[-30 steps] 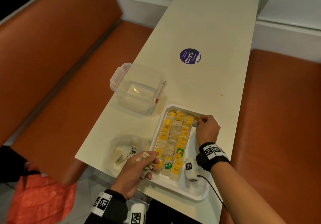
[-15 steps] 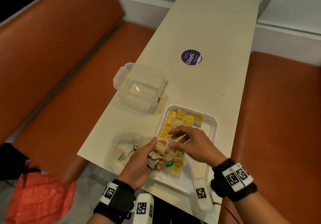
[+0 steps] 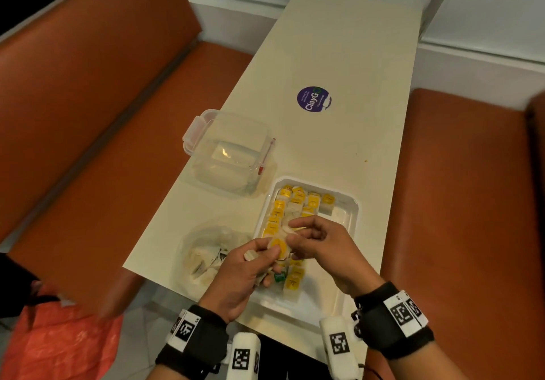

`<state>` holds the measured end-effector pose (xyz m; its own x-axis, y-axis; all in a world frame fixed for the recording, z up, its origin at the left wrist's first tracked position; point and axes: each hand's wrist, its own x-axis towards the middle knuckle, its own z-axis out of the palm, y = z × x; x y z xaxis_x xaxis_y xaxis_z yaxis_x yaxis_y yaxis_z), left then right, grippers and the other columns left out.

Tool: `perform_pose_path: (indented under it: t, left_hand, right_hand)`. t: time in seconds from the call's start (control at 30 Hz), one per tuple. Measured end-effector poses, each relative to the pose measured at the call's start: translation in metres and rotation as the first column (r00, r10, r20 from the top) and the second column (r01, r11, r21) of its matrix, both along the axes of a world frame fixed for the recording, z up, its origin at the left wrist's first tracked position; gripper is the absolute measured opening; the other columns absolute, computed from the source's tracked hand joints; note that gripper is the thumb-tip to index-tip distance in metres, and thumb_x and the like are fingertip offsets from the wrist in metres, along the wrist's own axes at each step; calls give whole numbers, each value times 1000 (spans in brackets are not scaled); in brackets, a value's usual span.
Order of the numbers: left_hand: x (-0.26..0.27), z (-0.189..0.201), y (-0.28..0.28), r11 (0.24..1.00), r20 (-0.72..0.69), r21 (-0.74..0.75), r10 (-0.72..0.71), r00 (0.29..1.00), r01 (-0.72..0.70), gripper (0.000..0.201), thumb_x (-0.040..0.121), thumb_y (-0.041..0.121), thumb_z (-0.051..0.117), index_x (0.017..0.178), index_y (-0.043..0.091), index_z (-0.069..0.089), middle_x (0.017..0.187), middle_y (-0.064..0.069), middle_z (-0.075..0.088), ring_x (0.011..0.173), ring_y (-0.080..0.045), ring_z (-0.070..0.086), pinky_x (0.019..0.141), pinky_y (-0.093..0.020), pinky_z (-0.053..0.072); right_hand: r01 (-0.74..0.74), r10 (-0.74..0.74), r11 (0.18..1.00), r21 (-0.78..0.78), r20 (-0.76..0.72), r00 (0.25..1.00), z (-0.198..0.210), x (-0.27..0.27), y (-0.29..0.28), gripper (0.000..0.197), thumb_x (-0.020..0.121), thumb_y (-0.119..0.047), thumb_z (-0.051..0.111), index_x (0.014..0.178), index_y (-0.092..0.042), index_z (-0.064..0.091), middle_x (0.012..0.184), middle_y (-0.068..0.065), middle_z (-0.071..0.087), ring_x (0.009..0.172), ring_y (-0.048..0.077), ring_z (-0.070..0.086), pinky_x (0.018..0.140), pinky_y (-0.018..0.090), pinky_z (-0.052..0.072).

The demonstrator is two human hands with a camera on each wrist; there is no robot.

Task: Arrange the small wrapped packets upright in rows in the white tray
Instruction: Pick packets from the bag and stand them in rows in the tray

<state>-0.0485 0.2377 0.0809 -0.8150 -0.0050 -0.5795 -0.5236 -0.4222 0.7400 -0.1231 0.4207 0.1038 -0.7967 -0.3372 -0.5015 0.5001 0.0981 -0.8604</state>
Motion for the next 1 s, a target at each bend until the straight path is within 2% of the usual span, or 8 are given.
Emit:
perform_pose_path:
  t: [0.13, 0.27, 0.37, 0.47, 0.6, 0.73, 0.87, 1.0]
  left_hand:
    - [-2, -3, 2, 1000, 18, -16, 25, 1000, -25, 42, 84, 24, 82, 119, 4, 75, 86, -11, 68, 74, -17, 62, 54, -26, 44]
    - [-8, -2, 2, 997, 20, -29, 79, 997, -78, 37, 84, 22, 81, 119, 7, 76, 81, -12, 64, 69, -14, 59, 51, -23, 43]
    - [-10, 1, 1, 991, -33, -126, 36, 999, -40, 21, 90, 20, 79, 111, 15, 82, 76, -9, 64, 68, -15, 57, 52, -24, 44]
    - [-10, 7, -4, 922, -102, -377, -138, 985, 90, 15, 89, 23, 82, 102, 28, 85, 82, 3, 73, 69, -6, 63, 60, -20, 48]
    - [-12, 10, -5, 849, -123, -509, -237, 964, 144, 17, 82, 22, 89, 97, 27, 84, 84, 7, 77, 66, 4, 65, 62, -12, 47]
    - [-14, 5, -3, 883, -56, -468, -64, 996, 30, 12, 87, 33, 85, 97, 27, 83, 89, 1, 78, 68, -8, 65, 58, -25, 49]
    - [-10, -4, -6, 943, 70, -330, 80, 994, -52, 17, 96, 28, 75, 104, 14, 80, 87, -8, 76, 69, -17, 60, 55, -30, 44]
    - [2, -10, -11, 948, 104, -319, 53, 993, -17, 18, 97, 26, 74, 105, 10, 79, 86, -9, 75, 70, -19, 59, 54, -30, 43]
  right_hand:
    - [-5, 7, 999, -32, 59, 998, -6, -1, 9, 23, 92, -6, 76, 114, -9, 73, 95, 14, 74, 83, 29, 75, 85, 41, 63]
    - [-150, 153, 987, -50, 83, 985, -4, 1, 16, 25, 93, -6, 75, 118, -8, 71, 101, 17, 75, 88, 28, 75, 86, 42, 63]
    - [-317, 320, 942, 111, -8, 947, -2, 0, 22, 45, 83, -22, 87, 124, -25, 68, 113, -2, 74, 100, 18, 74, 90, 35, 62]
    - [-377, 438, 876, 303, -167, 883, -2, -1, 21, 63, 74, -42, 92, 129, -43, 62, 126, -21, 66, 115, -1, 63, 99, 26, 54]
    - [-376, 482, 852, 364, -266, 835, -6, 1, 15, 35, 81, -31, 87, 113, -35, 74, 104, -17, 76, 103, -4, 68, 94, 20, 52]
    - [-158, 262, 916, 370, -251, 932, -30, -2, 20, 13, 86, -23, 84, 97, -28, 81, 87, -11, 79, 84, 3, 73, 79, 18, 55]
    - [169, -132, 926, 337, -131, 983, -76, -18, 28, 7, 92, -19, 78, 95, -25, 82, 91, -7, 80, 91, 13, 75, 94, 40, 60]
    - [327, -267, 844, 426, -195, 944, -97, -41, 24, 10, 96, -21, 73, 102, -22, 80, 98, -7, 77, 96, 14, 70, 98, 37, 56]
